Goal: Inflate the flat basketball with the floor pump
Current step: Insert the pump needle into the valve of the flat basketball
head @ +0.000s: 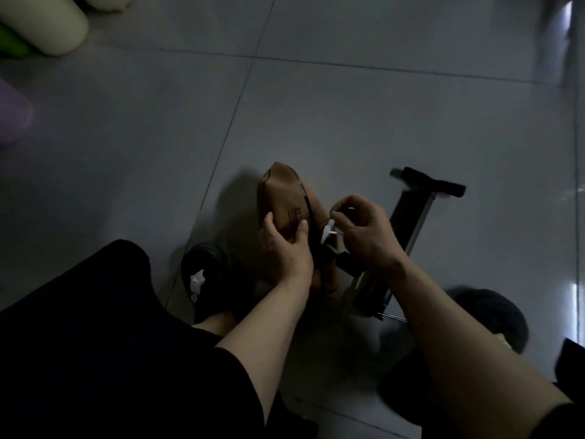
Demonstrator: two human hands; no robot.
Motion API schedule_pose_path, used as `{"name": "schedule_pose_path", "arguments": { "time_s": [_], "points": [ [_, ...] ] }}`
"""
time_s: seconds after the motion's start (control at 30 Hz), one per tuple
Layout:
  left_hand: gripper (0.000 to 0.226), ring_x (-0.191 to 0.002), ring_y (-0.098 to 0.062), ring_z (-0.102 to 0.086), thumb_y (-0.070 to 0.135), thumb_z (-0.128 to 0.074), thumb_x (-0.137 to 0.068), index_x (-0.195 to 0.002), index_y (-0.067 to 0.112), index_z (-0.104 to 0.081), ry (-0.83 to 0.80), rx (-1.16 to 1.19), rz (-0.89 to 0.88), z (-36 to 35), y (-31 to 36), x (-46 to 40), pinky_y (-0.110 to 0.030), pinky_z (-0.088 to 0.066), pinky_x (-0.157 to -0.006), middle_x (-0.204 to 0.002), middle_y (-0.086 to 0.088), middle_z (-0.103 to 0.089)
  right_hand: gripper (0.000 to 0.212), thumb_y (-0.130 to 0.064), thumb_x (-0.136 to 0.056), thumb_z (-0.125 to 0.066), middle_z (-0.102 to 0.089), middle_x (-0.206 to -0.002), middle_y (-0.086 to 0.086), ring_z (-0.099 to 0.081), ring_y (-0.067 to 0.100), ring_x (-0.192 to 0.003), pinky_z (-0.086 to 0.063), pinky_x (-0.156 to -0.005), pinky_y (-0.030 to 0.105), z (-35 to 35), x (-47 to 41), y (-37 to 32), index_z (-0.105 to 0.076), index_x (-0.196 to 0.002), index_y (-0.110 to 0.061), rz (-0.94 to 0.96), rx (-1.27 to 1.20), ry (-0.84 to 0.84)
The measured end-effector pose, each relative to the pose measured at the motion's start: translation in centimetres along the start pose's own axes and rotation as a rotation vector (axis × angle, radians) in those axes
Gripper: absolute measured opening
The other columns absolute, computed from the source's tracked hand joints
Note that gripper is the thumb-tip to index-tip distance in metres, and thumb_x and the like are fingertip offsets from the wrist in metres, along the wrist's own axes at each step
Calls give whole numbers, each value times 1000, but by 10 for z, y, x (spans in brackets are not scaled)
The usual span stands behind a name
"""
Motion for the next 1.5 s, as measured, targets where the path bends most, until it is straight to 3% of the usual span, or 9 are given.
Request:
{"name": "schedule_pose_path", "arguments": {
  "time_s": [0.13,0.33,0.47,0.63,0.77,0.9,1.13,1.27,1.5],
  "points": [
    [62,-127,-26,-41,27,-62,-86,-139,29,-30,27,40,12,-4,-7,-7,-50,-42,-100,-142,-5,-37,6,-15,-94,-57,-66,-95,9,-66,20,-88,-56,-76,35,-12,3,7,-58,-96,-10,3,4,-8],
    [61,-125,-24,-43,33,-66,-82,-135,24,-37,38,38,27,-4,-16,-10,-47,-44,-99,-138,-3,-40,9,-19,-92,-60,-67,-89,6,-67,19,-83,-57,-76,42,-25,1,13,-62,-93,-10,-2,20,157],
    [60,-122,-23,-44,33,-70,-78,-129,27,-40,52,75,33,-6,-22,-12,-47,-46,-96,-134,-2,-42,7,-21,-90,-65,-68,-83,1,-66,11,-75,-57,-70,30,-24,0,16,-63,-84,-17,-18,54,248],
    [62,-118,-23,-47,34,-77,-70,-121,27,-43,90,161,20,-6,-25,-12,-47,-47,-95,-130,-2,-45,19,-32,-84,-70,-61,-66,-9,-58,0,-59,-40,-52,8,-17,3,26,-69,-79,-14,17,312,356],
    [91,-121,-23,-43,40,-84,-57,-133,27,-35,-6,110,54,-4,-20,-11,-47,-48,-93,-135,-1,-36,21,-31,-88,-66,-62,-68,-2,-60,8,-60,-46,-54,16,-17,3,29,-65,-79,-11,19,292,338],
    [98,-122,-22,-41,38,-86,-54,-136,24,-33,-30,95,18,-1,-20,-11,-46,-47,-95,-135,-1,-34,22,-28,-89,-65,-66,-68,4,-64,14,-61,-49,-54,23,-20,4,32,-66,-77,-10,-59,117,406],
    [89,-122,-21,-41,41,-83,-59,-133,23,-38,-23,141,31,-2,-20,-6,-41,-46,-97,-133,0,-37,21,-27,-90,-64,-64,-65,0,-57,1,-50,-43,-47,13,-22,1,23,-65,-73,-14,-62,42,379],
    [81,-118,-20,-44,42,-83,-59,-126,23,-43,-12,167,52,-2,-18,-8,-41,-48,-93,-129,1,-39,25,-29,-89,-65,-63,-62,-2,-59,8,-54,-47,-51,23,-24,-5,18,-62,-66,-19,-35,97,381],
    [67,-118,-19,-42,37,-78,-69,-124,22,-43,-7,146,19,-1,-23,-8,-32,-47,-91,-132,-1,-36,19,-29,-89,-64,-65,-65,-5,-63,7,-57,-50,-54,21,-28,-8,20,-66,-74,-17,-31,121,361]
  ]
}}
Point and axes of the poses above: each hand's wrist, its own x-axis away from the middle knuckle, its own z-axis out of the back of the hand, y = z × x, the point moved 1 cm from there along -x, towards the middle knuckle
